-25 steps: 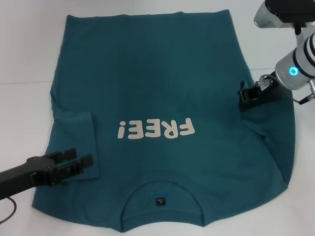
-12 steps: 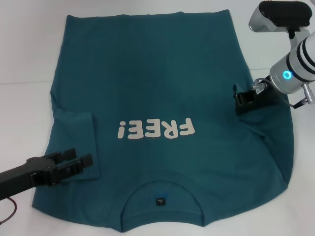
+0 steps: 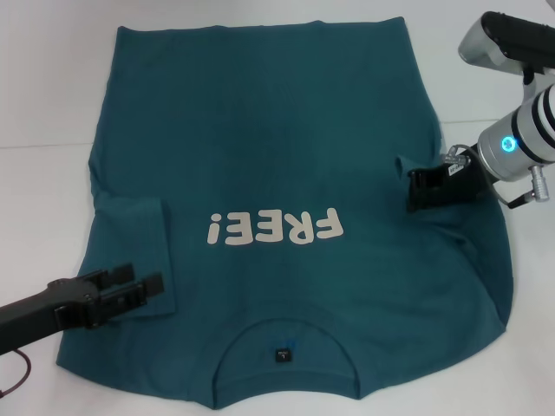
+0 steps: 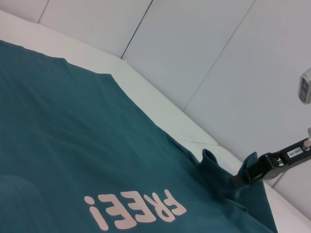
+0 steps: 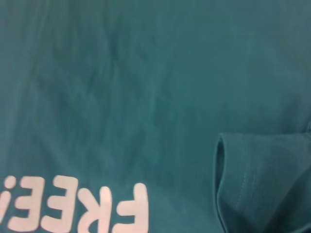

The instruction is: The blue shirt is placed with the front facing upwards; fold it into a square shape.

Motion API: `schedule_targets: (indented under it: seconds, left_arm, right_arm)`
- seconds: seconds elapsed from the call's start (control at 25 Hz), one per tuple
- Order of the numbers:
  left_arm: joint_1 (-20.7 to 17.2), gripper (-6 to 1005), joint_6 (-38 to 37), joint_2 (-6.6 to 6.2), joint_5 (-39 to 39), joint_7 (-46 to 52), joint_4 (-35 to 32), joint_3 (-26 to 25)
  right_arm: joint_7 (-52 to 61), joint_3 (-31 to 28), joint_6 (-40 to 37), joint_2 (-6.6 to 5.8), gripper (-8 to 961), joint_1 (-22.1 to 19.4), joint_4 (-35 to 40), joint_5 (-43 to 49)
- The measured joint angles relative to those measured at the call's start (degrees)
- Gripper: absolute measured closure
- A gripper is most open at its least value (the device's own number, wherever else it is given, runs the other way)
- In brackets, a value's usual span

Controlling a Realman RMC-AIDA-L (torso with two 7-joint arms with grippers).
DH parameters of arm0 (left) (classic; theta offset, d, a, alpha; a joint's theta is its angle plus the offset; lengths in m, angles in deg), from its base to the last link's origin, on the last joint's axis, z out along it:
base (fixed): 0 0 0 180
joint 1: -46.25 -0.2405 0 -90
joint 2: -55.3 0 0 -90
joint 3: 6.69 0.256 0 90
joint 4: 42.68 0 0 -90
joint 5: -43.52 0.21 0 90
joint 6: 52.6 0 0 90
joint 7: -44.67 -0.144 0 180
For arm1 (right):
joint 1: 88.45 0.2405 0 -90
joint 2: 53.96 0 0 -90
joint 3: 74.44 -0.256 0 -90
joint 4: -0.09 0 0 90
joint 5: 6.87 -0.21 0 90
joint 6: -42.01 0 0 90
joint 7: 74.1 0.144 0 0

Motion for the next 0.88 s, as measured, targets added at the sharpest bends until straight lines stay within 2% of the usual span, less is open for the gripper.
schedule_targets:
  seconds: [0.28,0.52,0.88]
  left_arm:
    - [0.01,249,1.2,0.0,-0.09,-0.31,0.47,0.0]
    - [0.22,249,2.13,-0.05,-0.14,-0.36,0.79,0.0]
    - [0.04,248,2.36,-0.09,-0.18,-0.45,0.88,0.0]
  right_arm:
    - [0.47,-3.02,1.3,-0.06,942,-2.86,-0.15,-4.47]
    - [0.38,-3.12,1.4,-0.5,942,-3.21,-0.2,-4.63]
    - [-9.1,1.67,-0.45,-2.13,941,-1.48,1.75,-1.64]
